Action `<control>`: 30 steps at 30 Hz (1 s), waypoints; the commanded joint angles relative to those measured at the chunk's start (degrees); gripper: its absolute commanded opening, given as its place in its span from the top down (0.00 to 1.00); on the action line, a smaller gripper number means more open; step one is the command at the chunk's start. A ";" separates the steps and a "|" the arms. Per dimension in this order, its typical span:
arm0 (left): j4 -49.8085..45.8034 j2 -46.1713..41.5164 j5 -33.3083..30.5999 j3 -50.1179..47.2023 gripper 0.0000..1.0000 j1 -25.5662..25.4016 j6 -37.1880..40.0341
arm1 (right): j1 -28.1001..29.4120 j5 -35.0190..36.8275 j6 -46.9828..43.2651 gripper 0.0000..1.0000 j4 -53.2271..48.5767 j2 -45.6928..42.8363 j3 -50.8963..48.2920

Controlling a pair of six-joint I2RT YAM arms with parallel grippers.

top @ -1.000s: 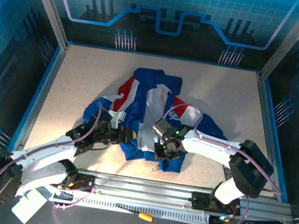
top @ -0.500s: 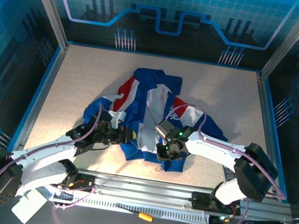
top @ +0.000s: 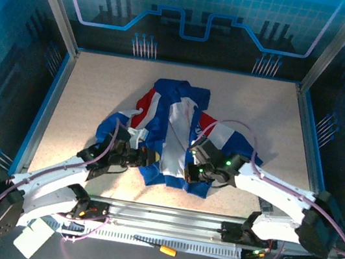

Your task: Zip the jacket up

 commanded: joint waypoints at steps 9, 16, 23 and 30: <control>21.12 4.01 1.03 7.12 1.00 -4.21 4.52 | -11.79 -18.80 0.69 1.00 27.96 -11.35 -9.39; 33.59 9.15 5.20 6.47 1.00 -5.11 5.89 | -14.40 -23.99 -5.27 1.00 26.76 -14.37 -6.71; 41.95 10.20 10.36 4.29 0.99 -3.98 5.21 | -21.16 -36.56 -10.19 1.00 28.44 -17.02 -6.57; 46.55 9.03 14.04 1.87 1.00 -2.08 0.54 | -25.11 -41.57 -13.46 1.00 28.26 -17.83 -4.44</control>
